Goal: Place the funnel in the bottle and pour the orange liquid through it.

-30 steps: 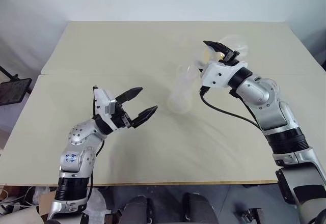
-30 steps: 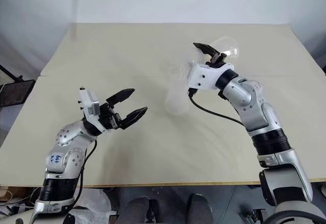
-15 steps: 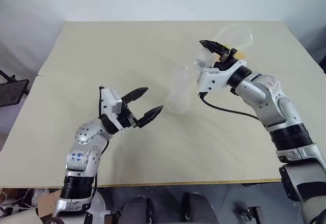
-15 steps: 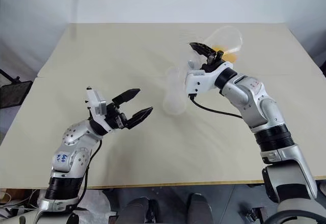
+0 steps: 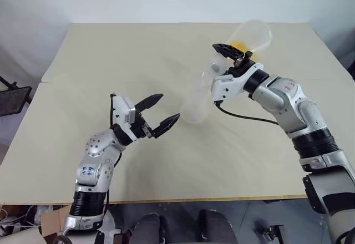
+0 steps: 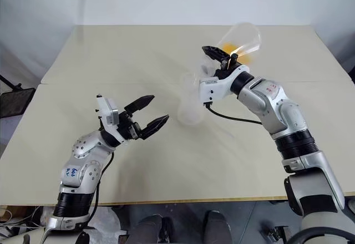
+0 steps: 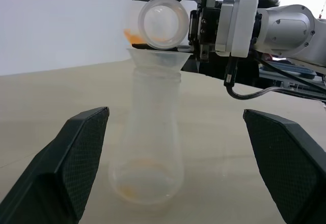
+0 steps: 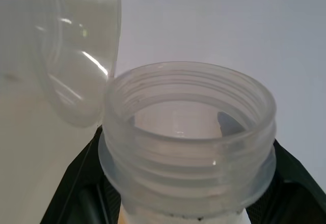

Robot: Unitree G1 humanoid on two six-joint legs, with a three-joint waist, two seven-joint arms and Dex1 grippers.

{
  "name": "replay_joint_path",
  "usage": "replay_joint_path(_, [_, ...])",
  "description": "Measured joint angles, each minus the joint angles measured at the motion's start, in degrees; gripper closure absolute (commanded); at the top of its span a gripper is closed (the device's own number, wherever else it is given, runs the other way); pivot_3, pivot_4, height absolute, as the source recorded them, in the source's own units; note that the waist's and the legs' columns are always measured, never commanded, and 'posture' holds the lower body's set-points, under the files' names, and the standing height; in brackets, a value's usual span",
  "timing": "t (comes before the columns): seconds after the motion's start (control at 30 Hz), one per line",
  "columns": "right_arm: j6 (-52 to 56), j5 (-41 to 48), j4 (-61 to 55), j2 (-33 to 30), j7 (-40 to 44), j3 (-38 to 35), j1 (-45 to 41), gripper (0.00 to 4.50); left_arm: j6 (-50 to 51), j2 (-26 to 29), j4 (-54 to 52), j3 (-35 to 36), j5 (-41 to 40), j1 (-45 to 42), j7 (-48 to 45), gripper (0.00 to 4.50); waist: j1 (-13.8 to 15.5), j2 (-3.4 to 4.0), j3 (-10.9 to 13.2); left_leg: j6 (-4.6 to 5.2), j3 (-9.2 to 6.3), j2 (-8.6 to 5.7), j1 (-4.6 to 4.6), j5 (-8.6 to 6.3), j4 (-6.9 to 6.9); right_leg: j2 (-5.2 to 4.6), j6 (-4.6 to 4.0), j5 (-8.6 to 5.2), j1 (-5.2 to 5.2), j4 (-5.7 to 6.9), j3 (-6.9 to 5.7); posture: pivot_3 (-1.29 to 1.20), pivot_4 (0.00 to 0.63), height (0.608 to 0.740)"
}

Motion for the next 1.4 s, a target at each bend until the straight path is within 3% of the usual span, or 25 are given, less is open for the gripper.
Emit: replay_joint_path(1.4, [-4.43,-8.34,2.89,-0.01,-7.46,0.66,-1.4,2.02,-0.03,-1.59,-2.02,-2.09,0.7,2.7,2.47,0.0,-0.02,0.0,0.0,0.0,-0.03,0.0,-0.01,0.0,0.0,0.0,0.0,0.0,0.01,-0.02,-0.01,0.0,0.15,0.74])
